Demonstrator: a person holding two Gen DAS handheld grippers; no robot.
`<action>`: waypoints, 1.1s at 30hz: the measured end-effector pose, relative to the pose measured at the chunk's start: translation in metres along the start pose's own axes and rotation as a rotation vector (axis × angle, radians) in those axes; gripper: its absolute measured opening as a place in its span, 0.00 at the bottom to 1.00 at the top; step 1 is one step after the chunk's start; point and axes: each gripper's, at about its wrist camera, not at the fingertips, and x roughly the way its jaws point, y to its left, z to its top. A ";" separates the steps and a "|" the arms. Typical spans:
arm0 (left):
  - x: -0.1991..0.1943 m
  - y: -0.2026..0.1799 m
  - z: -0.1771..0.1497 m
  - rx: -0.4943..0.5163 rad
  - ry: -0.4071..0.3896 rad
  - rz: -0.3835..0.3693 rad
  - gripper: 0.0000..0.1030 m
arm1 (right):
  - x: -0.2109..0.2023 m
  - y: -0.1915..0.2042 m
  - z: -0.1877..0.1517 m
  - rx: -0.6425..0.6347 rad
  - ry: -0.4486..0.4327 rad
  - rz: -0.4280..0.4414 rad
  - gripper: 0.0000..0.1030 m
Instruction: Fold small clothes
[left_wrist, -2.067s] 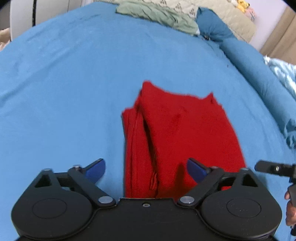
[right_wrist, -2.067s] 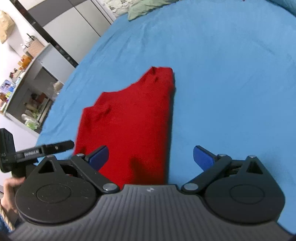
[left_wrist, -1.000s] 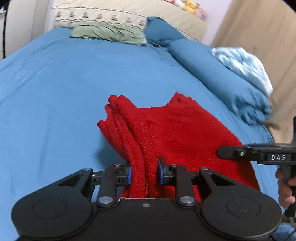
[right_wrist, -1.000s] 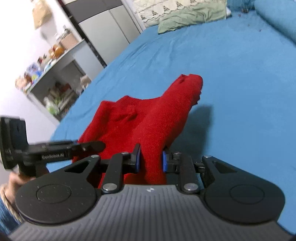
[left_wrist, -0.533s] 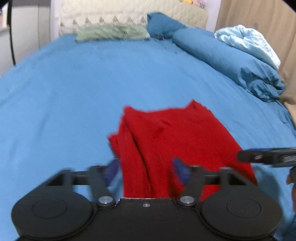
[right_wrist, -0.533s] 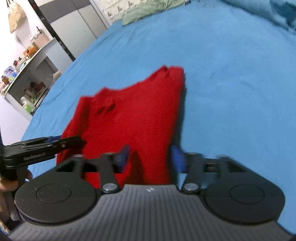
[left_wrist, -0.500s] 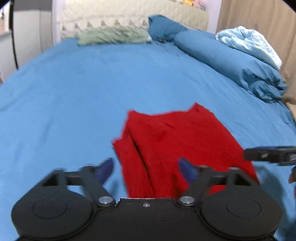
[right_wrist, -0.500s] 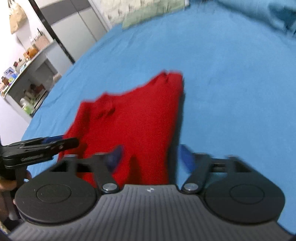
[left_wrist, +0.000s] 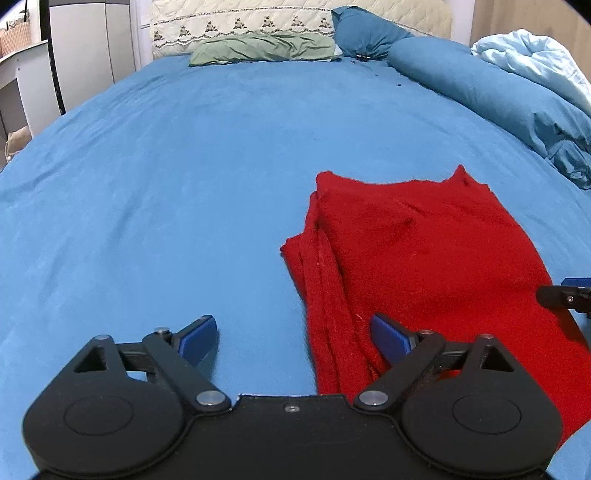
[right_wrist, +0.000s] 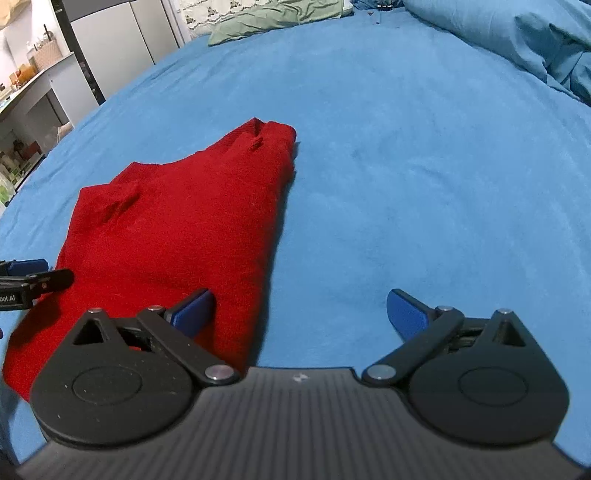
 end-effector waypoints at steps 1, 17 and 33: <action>-0.004 -0.002 0.003 -0.001 -0.002 0.004 0.89 | -0.003 0.001 0.001 0.001 -0.005 0.000 1.00; -0.222 -0.017 -0.006 -0.020 -0.153 0.084 1.00 | -0.222 0.060 0.006 -0.039 -0.218 -0.097 1.00; -0.281 -0.045 -0.079 -0.011 -0.109 0.145 1.00 | -0.284 0.098 -0.082 -0.044 -0.108 -0.197 1.00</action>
